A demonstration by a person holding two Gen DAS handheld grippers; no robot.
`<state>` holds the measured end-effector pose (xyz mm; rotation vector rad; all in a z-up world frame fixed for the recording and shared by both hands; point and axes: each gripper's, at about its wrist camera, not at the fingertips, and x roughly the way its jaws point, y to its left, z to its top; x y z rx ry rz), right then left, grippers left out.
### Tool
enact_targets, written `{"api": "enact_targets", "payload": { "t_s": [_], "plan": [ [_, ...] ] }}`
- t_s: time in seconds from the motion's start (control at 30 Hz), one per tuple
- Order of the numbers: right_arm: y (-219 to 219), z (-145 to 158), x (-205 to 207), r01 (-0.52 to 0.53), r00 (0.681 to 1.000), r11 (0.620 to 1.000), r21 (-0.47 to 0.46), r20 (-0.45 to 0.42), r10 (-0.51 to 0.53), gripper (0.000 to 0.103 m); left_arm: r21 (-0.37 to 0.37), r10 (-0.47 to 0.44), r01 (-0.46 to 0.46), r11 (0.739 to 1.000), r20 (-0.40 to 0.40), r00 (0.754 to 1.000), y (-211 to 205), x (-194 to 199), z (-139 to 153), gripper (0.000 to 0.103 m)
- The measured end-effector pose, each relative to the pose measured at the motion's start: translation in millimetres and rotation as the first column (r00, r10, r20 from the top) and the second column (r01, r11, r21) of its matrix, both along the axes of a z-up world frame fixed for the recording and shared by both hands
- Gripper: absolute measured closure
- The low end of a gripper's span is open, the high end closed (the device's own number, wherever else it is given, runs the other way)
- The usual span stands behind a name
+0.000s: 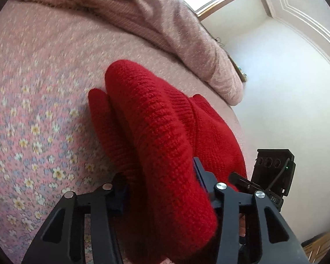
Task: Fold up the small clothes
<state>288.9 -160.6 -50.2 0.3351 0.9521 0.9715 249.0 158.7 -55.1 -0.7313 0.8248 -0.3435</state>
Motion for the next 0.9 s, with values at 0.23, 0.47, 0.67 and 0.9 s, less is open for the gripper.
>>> {"api": "enact_targets", "payload": {
  "t_s": [0.23, 0.47, 0.67, 0.9],
  "plan": [
    [-11.6, 33.1, 2.0, 0.016, 0.994, 1.0, 0.016, 0.106, -0.018, 0.039, 0.049, 0.004, -0.01, 0.999, 0.108, 0.994, -8.3, 11.2, 31.7, 0.063],
    [-44.9, 51.9, 53.7, 0.093, 0.984, 0.995, 0.033, 0.148, -0.097, 0.039, 0.057, 0.012, -0.022, 0.998, 0.182, 0.983, -38.7, 76.6, 50.8, 0.063],
    [-65.0, 45.1, 110.0, 0.173, 0.968, 0.984, 0.046, 0.173, -0.179, 0.039, 0.064, -0.003, -0.011, 0.998, 0.214, 0.977, -61.0, 151.1, 39.7, 0.063],
    [-76.3, -4.1, 156.6, 0.247, 0.965, 0.968, 0.032, 0.077, -0.249, 0.038, 0.17, -0.02, -0.015, 0.985, 0.206, 0.978, -79.8, 207.2, -0.3, 0.062]
  ]
}}
